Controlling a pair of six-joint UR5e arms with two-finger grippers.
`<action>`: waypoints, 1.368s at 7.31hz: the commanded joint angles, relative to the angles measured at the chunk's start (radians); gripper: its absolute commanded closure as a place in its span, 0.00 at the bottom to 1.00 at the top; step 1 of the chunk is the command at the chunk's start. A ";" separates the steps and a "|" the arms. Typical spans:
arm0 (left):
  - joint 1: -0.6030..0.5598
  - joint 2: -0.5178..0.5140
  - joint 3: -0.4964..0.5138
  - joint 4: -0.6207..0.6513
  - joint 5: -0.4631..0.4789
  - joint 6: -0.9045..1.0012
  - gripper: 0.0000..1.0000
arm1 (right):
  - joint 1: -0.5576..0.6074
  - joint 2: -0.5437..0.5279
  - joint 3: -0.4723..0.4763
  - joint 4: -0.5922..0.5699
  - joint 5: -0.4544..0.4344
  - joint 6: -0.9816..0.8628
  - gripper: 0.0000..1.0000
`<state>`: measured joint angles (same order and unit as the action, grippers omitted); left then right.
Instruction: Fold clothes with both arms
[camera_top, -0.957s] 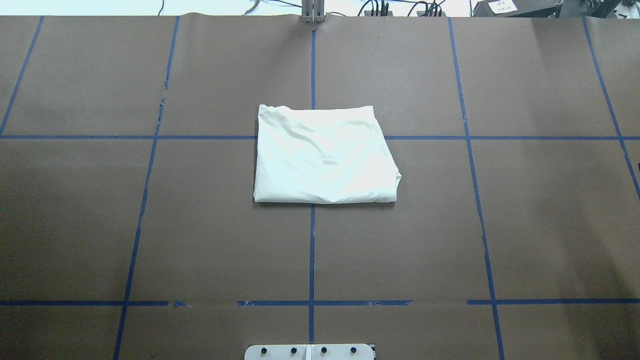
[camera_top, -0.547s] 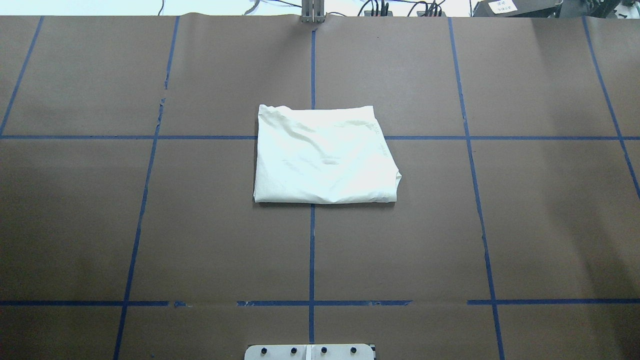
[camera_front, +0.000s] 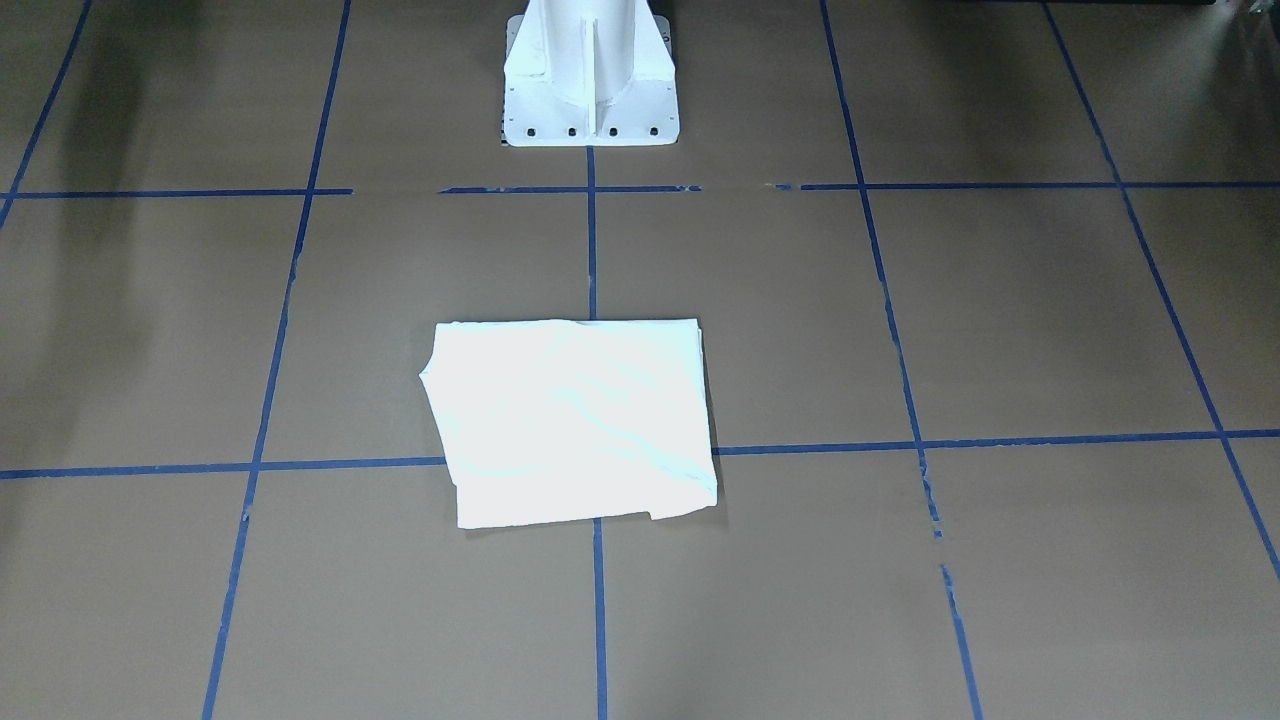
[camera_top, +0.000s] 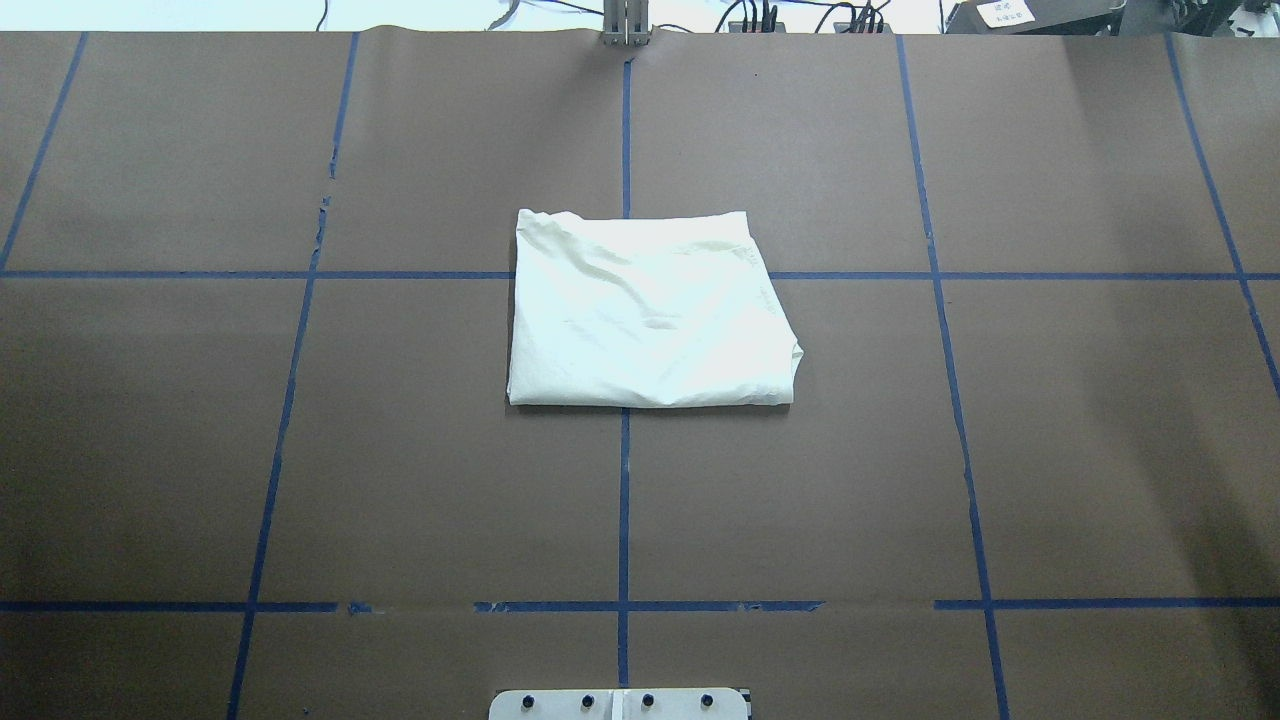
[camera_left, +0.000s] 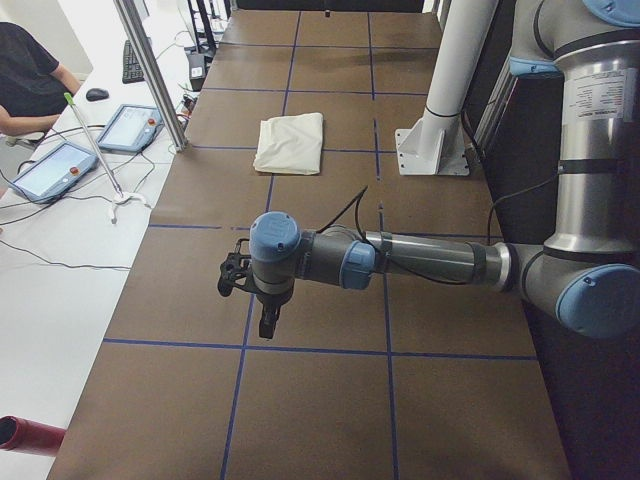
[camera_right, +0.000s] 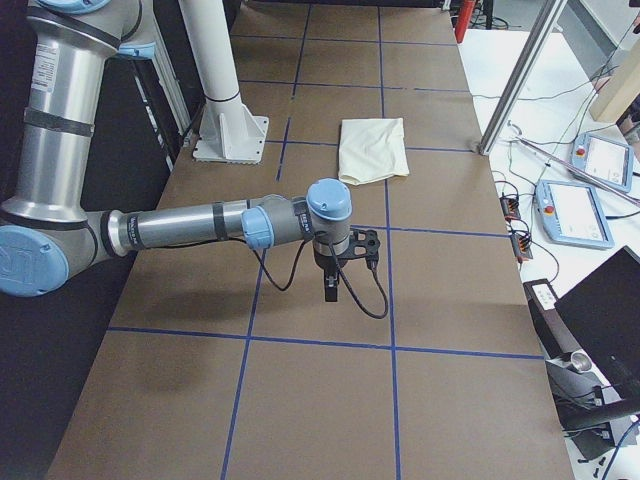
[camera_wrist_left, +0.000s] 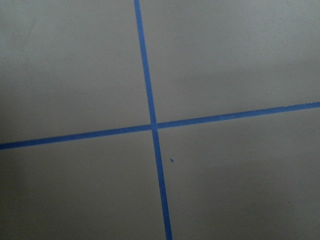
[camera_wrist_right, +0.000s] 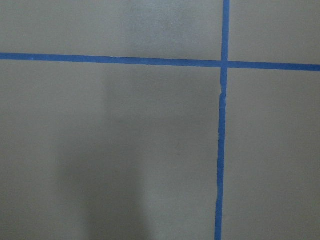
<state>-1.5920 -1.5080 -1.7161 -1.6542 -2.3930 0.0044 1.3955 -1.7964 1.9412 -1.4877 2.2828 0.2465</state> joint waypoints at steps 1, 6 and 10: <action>-0.014 0.044 0.000 -0.002 -0.005 0.090 0.00 | 0.029 0.005 -0.004 -0.060 -0.028 -0.123 0.00; -0.011 0.055 -0.078 0.028 0.029 0.109 0.00 | 0.060 0.043 -0.027 -0.133 0.039 -0.089 0.00; 0.026 0.054 -0.142 0.140 0.026 0.106 0.00 | 0.060 0.083 -0.042 -0.135 0.053 0.067 0.00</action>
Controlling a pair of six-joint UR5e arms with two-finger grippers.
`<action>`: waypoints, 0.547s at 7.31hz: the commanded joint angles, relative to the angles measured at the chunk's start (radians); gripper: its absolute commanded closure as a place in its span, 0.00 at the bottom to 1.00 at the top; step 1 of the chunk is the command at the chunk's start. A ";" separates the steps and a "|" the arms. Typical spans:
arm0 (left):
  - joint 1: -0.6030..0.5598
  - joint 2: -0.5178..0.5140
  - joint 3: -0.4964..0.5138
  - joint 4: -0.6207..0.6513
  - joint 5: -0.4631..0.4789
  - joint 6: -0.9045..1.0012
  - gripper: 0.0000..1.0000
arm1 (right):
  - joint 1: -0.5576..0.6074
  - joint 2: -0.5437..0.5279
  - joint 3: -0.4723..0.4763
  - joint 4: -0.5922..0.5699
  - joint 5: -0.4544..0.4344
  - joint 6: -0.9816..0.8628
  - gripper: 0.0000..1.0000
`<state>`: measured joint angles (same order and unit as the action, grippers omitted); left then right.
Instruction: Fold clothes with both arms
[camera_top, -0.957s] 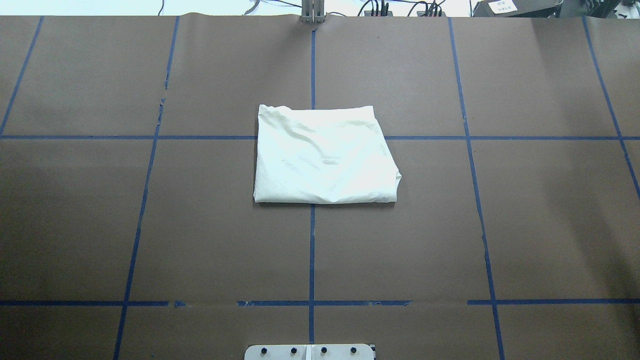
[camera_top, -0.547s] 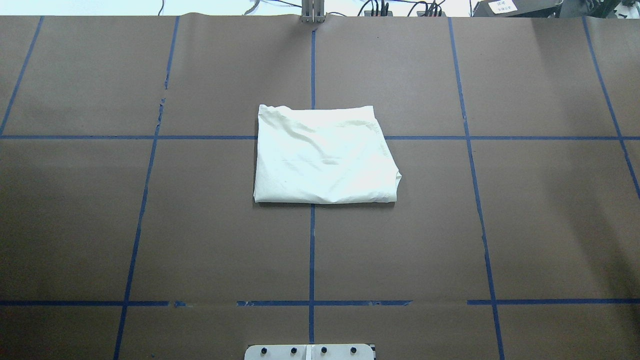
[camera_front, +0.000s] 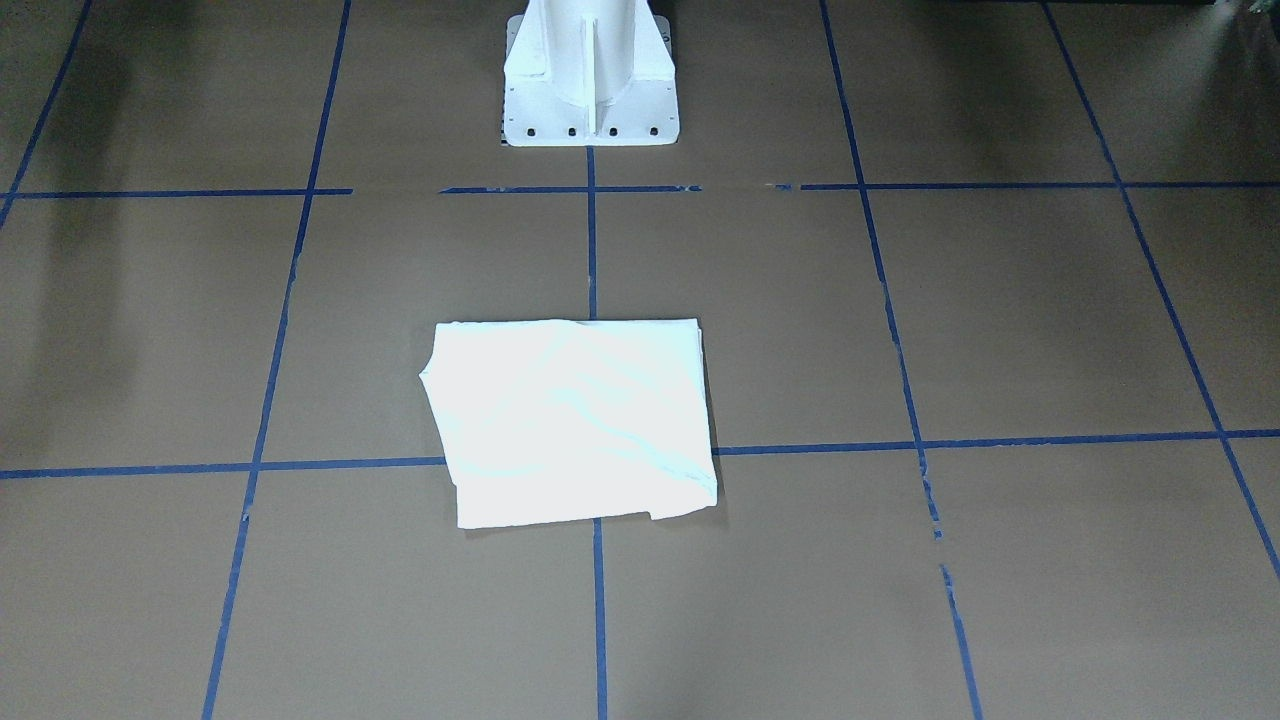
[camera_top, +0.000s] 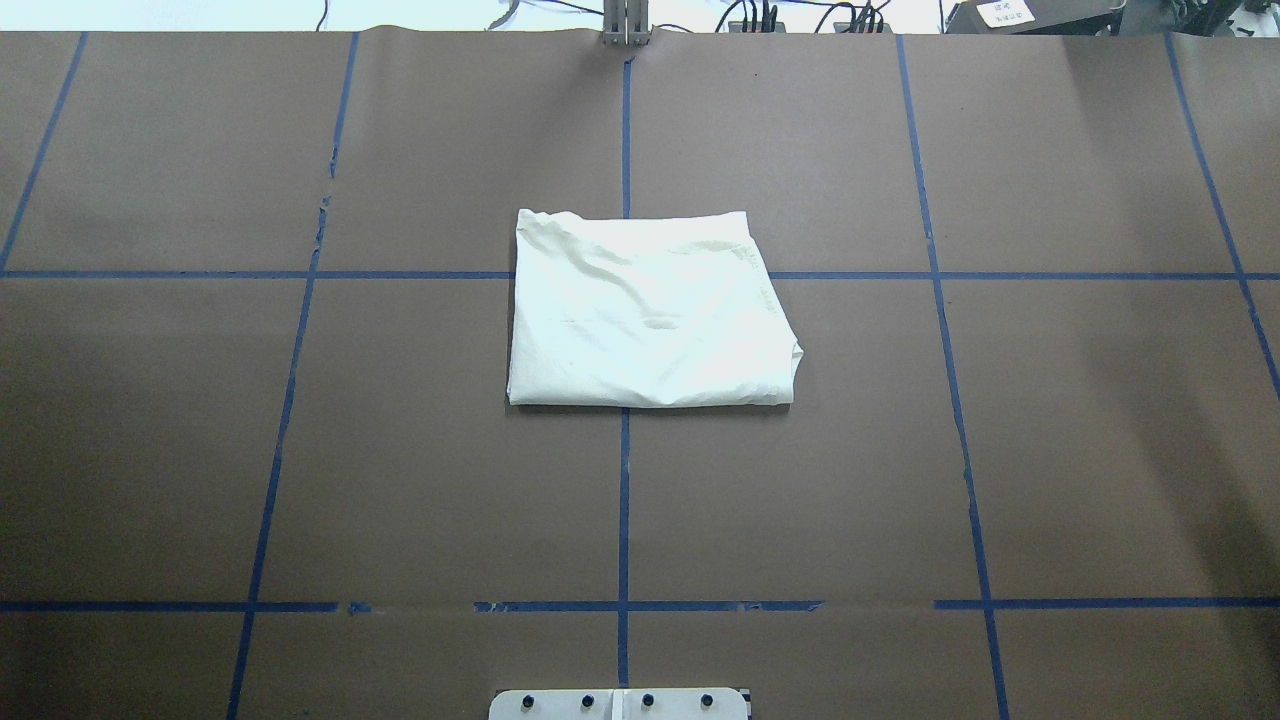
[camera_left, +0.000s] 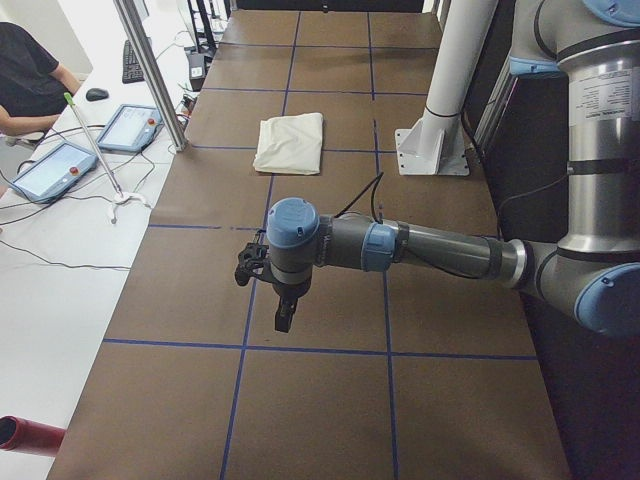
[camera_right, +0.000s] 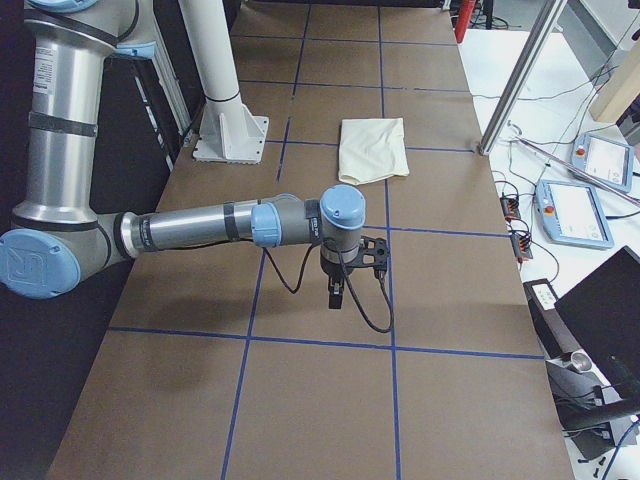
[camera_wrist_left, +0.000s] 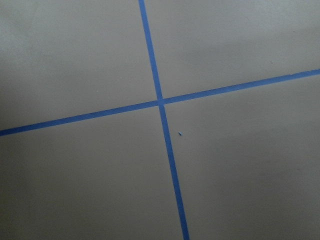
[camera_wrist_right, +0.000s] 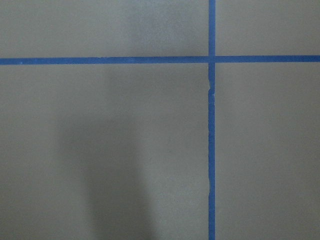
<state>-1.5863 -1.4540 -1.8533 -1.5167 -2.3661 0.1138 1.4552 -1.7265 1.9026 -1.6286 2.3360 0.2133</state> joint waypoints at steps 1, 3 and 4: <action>0.020 0.000 -0.013 0.004 -0.002 -0.005 0.00 | 0.001 0.012 -0.002 0.007 -0.001 0.113 0.00; 0.052 -0.002 -0.026 0.003 -0.004 -0.022 0.00 | 0.007 -0.002 -0.007 0.007 -0.030 0.034 0.00; 0.072 -0.014 -0.044 -0.003 -0.001 -0.136 0.00 | 0.007 -0.014 -0.008 0.007 -0.056 -0.036 0.00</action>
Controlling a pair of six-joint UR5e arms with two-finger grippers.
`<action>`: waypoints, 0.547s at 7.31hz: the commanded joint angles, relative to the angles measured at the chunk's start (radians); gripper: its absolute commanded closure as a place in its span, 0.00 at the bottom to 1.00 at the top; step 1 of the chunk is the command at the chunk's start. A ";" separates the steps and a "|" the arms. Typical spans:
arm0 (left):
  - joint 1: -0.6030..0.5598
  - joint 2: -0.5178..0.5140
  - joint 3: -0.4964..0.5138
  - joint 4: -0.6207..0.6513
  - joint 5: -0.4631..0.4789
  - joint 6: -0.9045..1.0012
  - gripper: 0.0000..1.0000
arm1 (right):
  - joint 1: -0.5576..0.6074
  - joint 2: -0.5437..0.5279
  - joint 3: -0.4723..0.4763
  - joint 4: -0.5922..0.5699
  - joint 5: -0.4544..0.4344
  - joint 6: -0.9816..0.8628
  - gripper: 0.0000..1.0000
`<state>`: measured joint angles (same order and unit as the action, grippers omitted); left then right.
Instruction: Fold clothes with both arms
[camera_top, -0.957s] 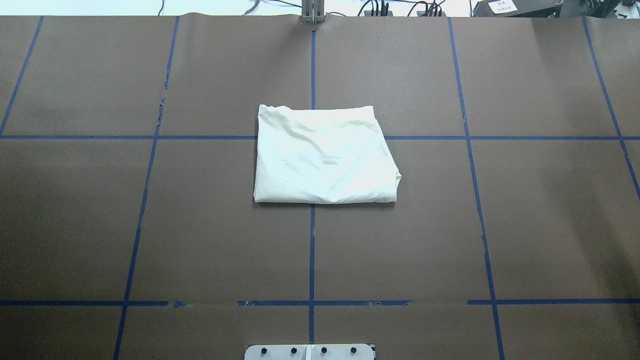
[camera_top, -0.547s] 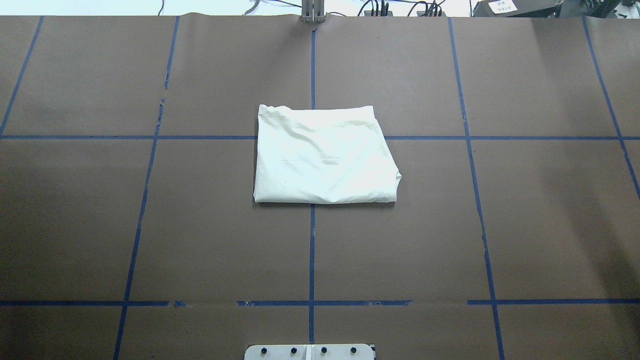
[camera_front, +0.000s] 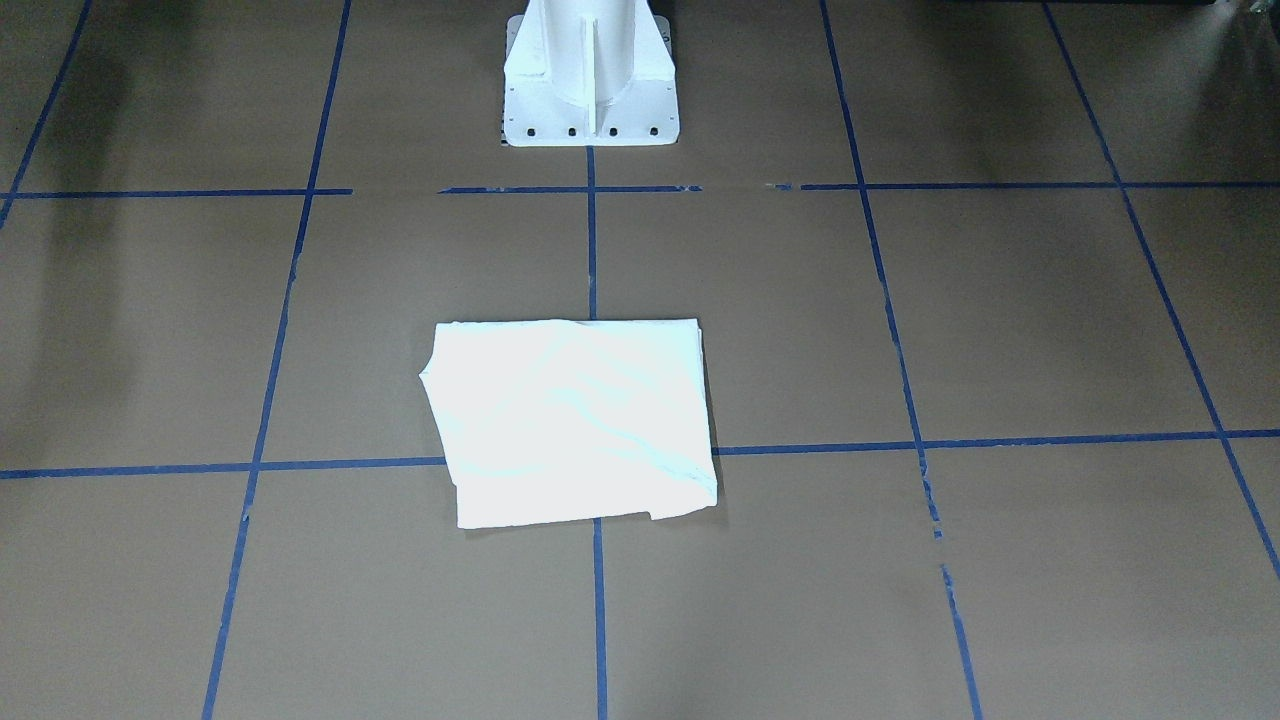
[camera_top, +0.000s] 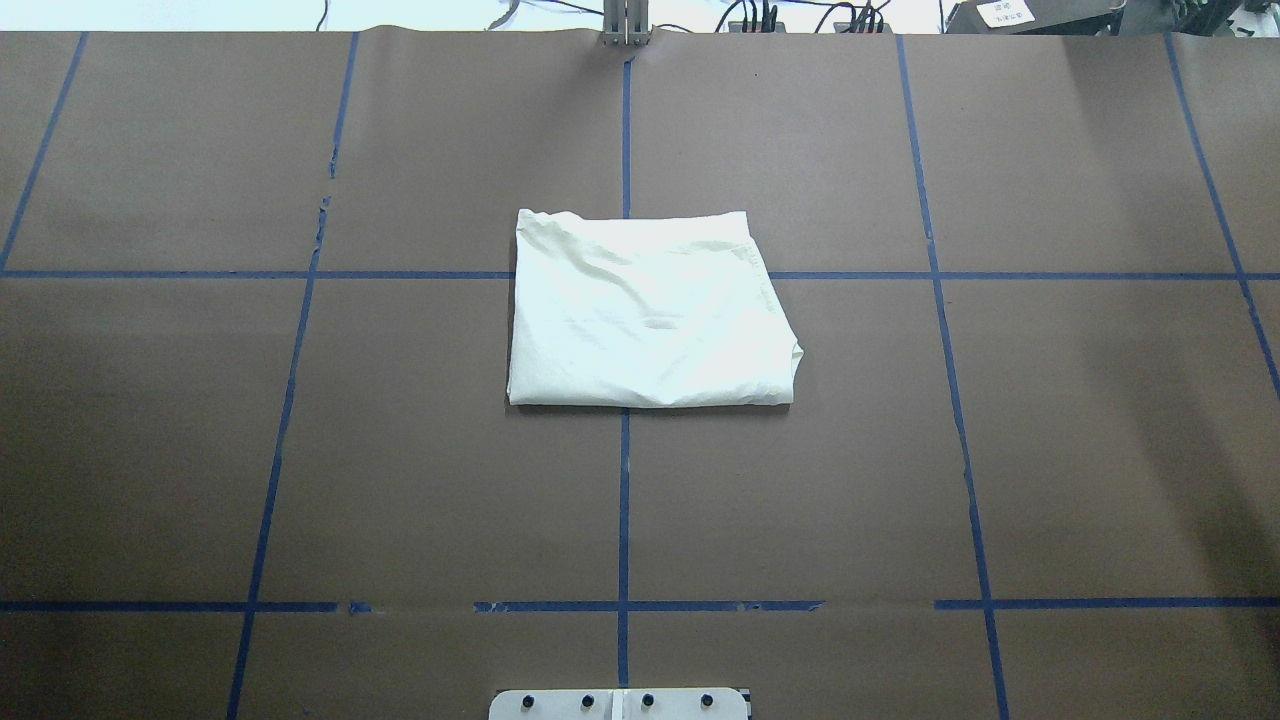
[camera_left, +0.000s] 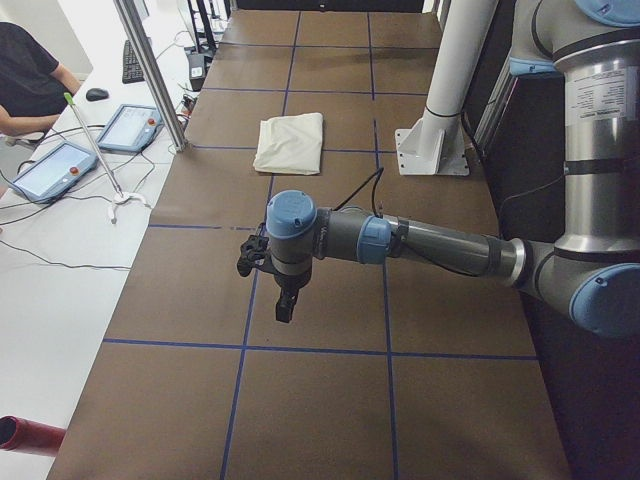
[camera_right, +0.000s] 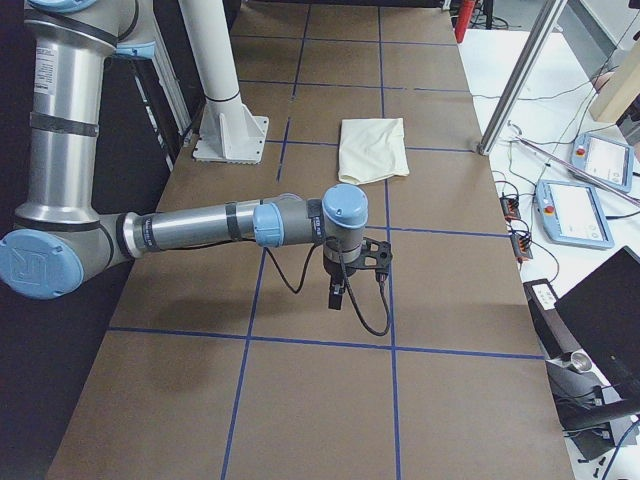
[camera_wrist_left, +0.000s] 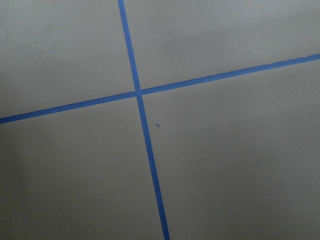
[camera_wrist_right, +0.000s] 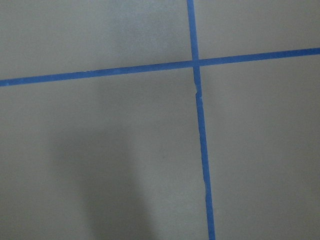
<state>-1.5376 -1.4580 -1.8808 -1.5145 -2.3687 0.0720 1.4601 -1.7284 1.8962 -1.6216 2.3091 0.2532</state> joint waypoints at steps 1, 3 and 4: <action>0.055 -0.016 -0.020 -0.025 0.002 -0.133 0.00 | 0.002 -0.026 -0.014 0.000 -0.033 -0.110 0.00; 0.059 -0.016 0.000 -0.030 0.002 -0.132 0.00 | 0.011 -0.025 -0.055 0.000 -0.031 -0.210 0.00; 0.057 -0.006 0.012 -0.023 0.002 -0.132 0.00 | 0.011 -0.023 -0.046 0.000 -0.027 -0.198 0.00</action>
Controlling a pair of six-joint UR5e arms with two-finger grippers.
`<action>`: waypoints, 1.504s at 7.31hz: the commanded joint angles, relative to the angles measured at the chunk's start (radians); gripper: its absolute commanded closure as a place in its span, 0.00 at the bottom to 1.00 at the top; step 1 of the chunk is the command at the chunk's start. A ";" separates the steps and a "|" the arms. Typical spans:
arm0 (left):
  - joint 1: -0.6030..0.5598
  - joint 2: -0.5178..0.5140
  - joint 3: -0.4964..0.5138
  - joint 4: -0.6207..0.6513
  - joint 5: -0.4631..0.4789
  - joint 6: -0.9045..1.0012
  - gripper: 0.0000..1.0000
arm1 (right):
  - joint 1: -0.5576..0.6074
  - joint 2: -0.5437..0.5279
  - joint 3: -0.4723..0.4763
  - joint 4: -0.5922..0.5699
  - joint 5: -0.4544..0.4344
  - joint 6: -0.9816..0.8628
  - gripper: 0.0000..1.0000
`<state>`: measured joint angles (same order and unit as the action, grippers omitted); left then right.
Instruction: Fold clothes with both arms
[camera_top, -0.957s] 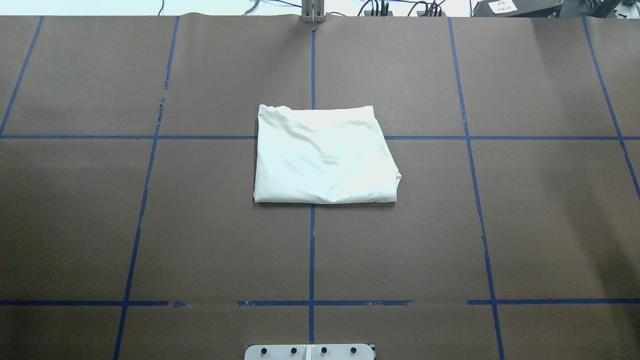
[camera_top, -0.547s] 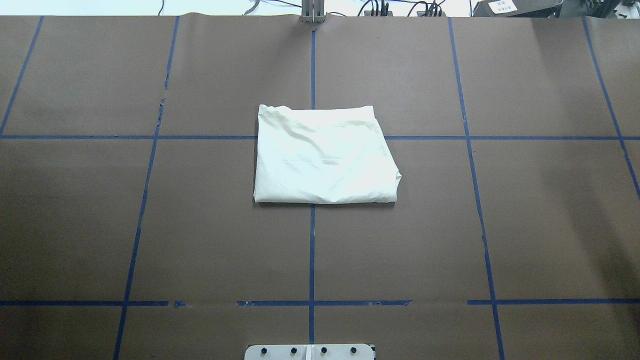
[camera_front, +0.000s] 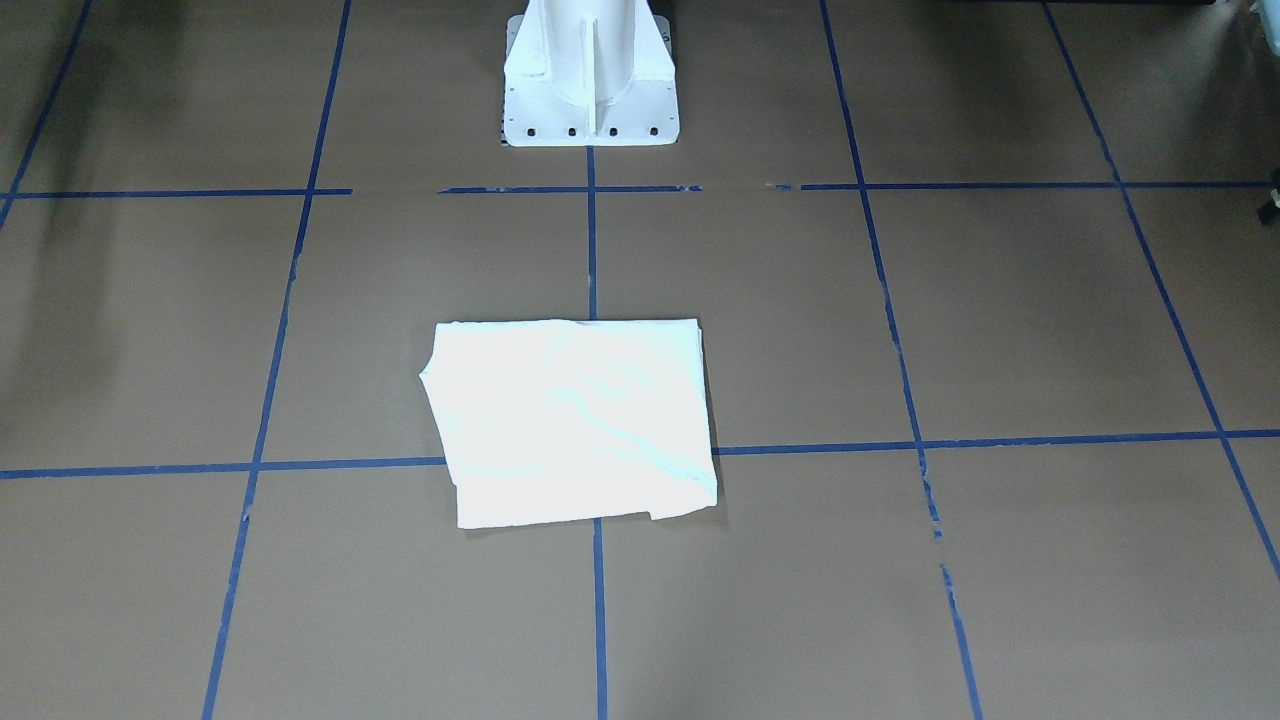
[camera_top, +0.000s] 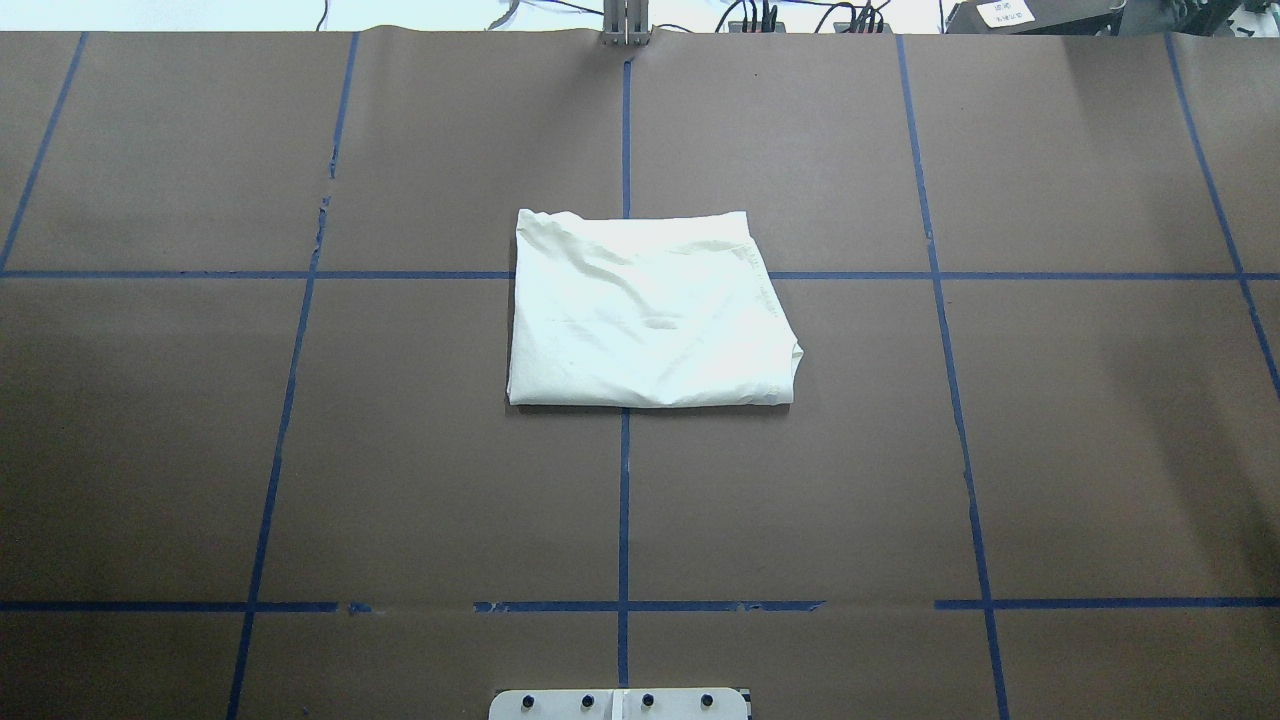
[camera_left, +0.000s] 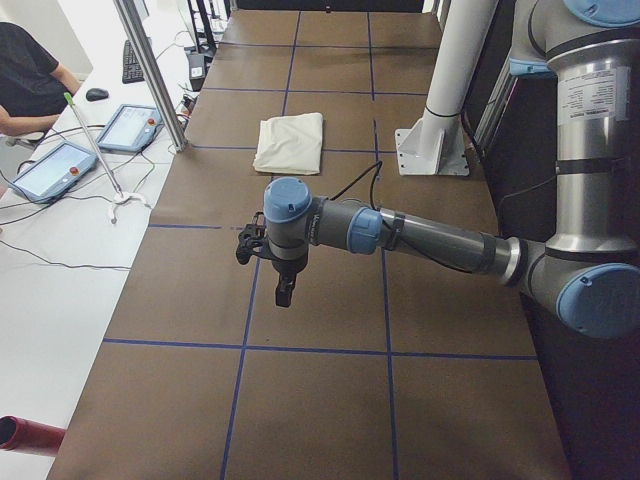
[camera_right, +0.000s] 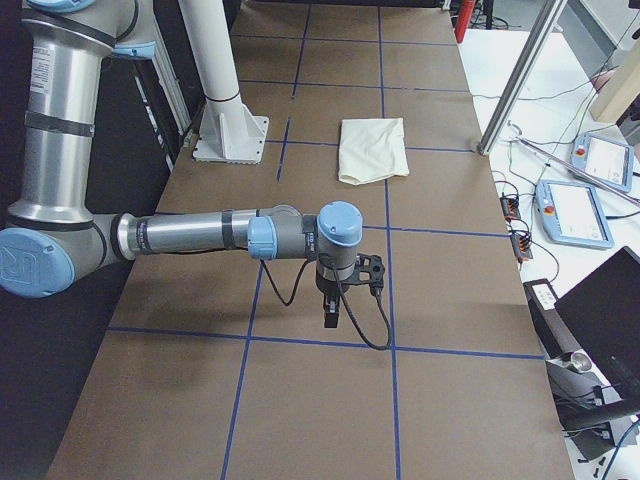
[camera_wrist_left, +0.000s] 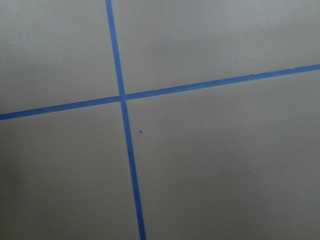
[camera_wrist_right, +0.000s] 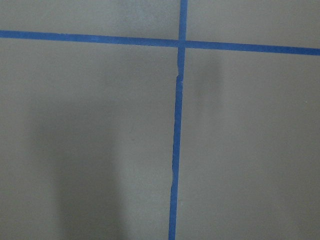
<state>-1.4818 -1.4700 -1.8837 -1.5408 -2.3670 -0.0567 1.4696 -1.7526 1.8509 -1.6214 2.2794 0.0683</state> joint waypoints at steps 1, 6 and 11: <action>0.000 0.011 0.075 -0.002 0.000 -0.003 0.00 | 0.002 0.002 0.001 0.000 0.005 -0.012 0.00; -0.005 0.022 0.005 0.015 -0.017 -0.005 0.00 | 0.002 -0.001 -0.004 0.000 0.008 -0.007 0.00; -0.005 0.005 -0.005 -0.001 -0.017 -0.002 0.00 | 0.000 0.012 -0.007 0.000 0.035 -0.007 0.00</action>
<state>-1.4879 -1.4524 -1.8923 -1.5331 -2.3837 -0.0595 1.4697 -1.7424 1.8421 -1.6214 2.2956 0.0613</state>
